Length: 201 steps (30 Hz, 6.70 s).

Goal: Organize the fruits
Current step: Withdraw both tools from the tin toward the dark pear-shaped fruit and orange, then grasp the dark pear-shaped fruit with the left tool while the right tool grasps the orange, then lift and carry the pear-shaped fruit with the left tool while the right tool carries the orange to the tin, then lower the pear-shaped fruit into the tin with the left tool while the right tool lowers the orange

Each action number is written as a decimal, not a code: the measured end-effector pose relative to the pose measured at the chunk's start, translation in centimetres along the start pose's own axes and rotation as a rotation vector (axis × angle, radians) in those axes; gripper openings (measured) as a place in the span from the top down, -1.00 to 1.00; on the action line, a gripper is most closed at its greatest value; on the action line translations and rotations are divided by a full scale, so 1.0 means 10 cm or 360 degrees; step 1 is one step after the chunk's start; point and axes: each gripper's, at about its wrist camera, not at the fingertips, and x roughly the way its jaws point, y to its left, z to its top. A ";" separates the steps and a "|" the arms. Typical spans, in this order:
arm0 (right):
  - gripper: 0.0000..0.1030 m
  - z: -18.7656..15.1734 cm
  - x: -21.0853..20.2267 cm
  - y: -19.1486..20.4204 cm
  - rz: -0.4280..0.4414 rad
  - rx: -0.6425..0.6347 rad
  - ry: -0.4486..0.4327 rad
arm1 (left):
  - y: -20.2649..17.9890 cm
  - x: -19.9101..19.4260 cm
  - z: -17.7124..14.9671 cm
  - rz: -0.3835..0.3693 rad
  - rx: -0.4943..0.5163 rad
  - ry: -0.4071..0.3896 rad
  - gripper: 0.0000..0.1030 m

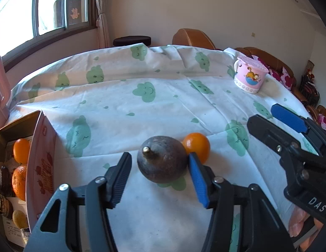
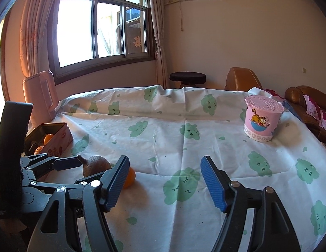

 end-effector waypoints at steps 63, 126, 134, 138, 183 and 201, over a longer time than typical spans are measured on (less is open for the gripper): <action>0.27 0.03 0.36 0.46 0.0336 -0.0218 0.0200 | 0.36 -0.27 0.02 0.0266 -0.0054 -0.0244 0.00; 0.27 0.01 -0.11 0.36 0.0297 -0.0163 -0.0214 | 0.21 -0.65 -0.09 0.0416 0.0019 -0.0577 0.00; 0.27 0.00 -0.18 0.36 0.0267 -0.0162 -0.0285 | 0.21 -0.73 -0.14 0.0428 0.0008 -0.0629 0.00; 0.27 -0.01 -0.23 0.37 0.0251 -0.0173 -0.0320 | 0.20 -0.76 -0.15 0.0441 0.0013 -0.0645 0.00; 0.27 0.17 -0.14 1.51 0.0554 -0.0392 -0.0264 | 1.24 -1.35 -0.54 0.0618 -0.0190 -0.0595 0.00; 0.27 0.11 -0.08 1.99 0.0655 -0.0486 -0.0223 | 1.67 -1.38 -0.66 0.0713 -0.0312 -0.0516 0.00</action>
